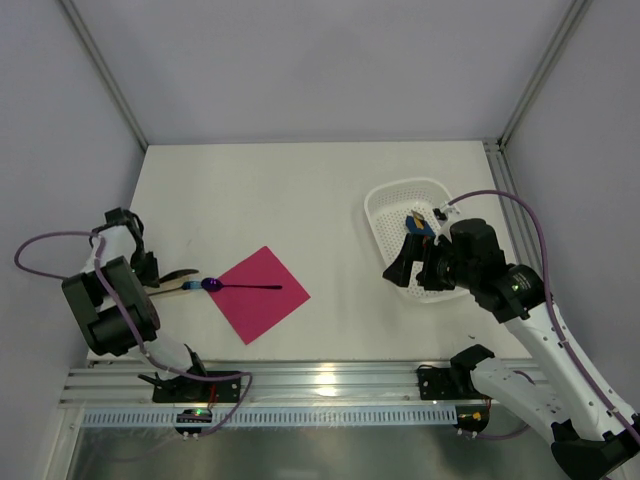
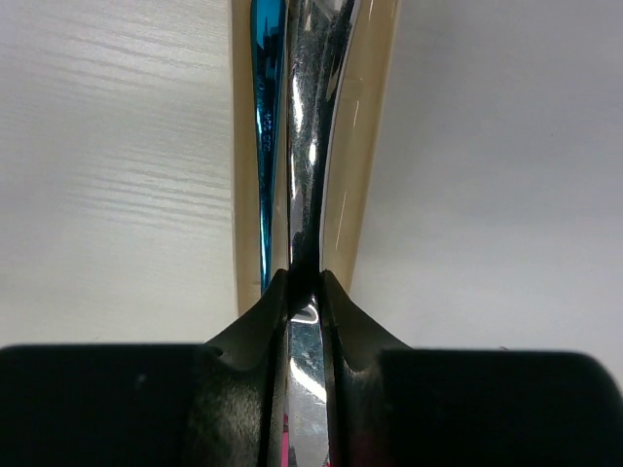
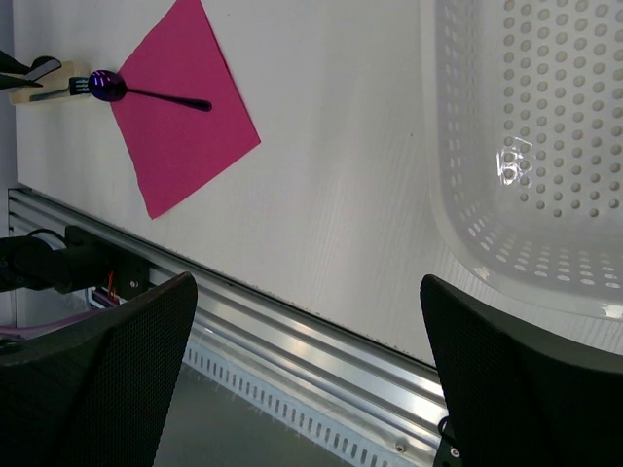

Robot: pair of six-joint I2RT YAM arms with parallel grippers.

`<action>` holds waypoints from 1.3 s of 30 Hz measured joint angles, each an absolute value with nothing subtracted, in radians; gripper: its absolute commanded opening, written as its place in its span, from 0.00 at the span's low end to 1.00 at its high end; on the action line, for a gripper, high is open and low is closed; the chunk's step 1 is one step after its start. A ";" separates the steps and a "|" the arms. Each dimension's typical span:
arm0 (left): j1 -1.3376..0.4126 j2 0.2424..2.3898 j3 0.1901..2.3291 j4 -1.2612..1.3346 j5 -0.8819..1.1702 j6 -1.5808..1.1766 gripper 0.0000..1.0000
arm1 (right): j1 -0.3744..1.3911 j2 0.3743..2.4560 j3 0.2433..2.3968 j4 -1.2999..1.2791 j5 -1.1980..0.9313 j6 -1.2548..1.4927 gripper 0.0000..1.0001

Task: Place the utensils on the paper napkin and roll it up
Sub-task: Pick up the utensils from the container, then place the utensils on the napkin.

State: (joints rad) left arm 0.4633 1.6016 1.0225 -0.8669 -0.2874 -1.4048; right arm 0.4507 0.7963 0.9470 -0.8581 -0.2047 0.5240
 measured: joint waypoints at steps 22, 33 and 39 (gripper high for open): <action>0.083 1.245 1.162 -0.760 -0.395 -0.791 0.00 | 0.451 0.760 0.961 -0.813 -0.254 0.469 0.99; -0.118 1.160 1.113 -0.641 -0.126 -0.147 0.00 | 0.451 0.724 0.931 -0.718 -0.334 0.447 0.99; -0.331 1.176 1.097 -0.665 -0.101 0.192 0.00 | 0.451 0.697 0.910 -0.677 -0.366 0.442 0.99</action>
State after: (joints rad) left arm -0.3309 1.1755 1.0969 -0.6647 -0.1005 0.1917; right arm 0.4507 0.6968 0.9096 -0.6773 -0.3664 0.4423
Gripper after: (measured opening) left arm 0.143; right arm 0.994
